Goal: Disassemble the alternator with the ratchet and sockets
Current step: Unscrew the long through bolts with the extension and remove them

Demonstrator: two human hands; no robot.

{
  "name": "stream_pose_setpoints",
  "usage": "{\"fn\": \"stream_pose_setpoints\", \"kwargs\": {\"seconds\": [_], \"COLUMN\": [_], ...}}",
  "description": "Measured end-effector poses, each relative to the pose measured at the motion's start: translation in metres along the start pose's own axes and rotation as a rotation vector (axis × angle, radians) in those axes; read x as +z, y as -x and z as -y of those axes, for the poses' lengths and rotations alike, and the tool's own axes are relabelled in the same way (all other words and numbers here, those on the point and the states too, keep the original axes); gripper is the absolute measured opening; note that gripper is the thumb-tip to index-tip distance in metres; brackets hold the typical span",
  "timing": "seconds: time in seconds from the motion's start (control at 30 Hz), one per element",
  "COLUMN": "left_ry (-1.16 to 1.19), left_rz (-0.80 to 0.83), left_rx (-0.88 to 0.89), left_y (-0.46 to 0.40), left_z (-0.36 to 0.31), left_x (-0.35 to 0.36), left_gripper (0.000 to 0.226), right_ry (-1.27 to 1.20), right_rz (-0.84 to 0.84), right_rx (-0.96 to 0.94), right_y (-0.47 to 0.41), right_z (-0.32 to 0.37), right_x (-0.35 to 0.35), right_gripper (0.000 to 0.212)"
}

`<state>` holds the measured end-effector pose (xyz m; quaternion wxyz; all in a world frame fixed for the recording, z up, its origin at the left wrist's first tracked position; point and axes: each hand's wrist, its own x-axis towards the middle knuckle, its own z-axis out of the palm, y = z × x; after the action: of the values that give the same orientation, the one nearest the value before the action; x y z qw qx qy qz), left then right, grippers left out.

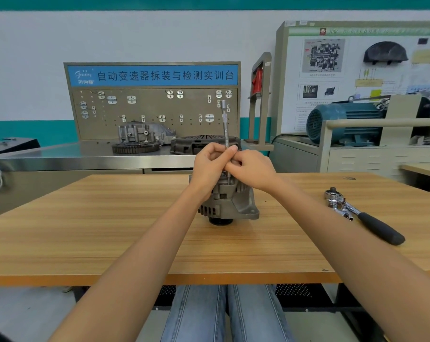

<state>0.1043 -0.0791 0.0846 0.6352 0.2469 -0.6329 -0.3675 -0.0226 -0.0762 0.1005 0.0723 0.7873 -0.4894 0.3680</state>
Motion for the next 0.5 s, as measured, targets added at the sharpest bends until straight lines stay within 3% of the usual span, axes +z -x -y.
{"fn": "stream_pose_setpoints", "kwargs": {"seconds": [0.27, 0.5], "left_ry": [0.012, 0.010], "left_rz": [0.064, 0.063], "left_rx": [-0.036, -0.059], "left_y": [0.0022, 0.0003], "left_z": [-0.0047, -0.0051], "left_x": [0.0010, -0.0023], "left_gripper": [0.022, 0.013], "right_ry": [0.035, 0.024], "right_rz": [0.039, 0.014], "right_rx": [-0.033, -0.017], "right_y": [0.0010, 0.0012], "right_z": [0.0001, 0.0002], "right_x": [0.0005, 0.0019], "right_gripper": [0.033, 0.032]}}
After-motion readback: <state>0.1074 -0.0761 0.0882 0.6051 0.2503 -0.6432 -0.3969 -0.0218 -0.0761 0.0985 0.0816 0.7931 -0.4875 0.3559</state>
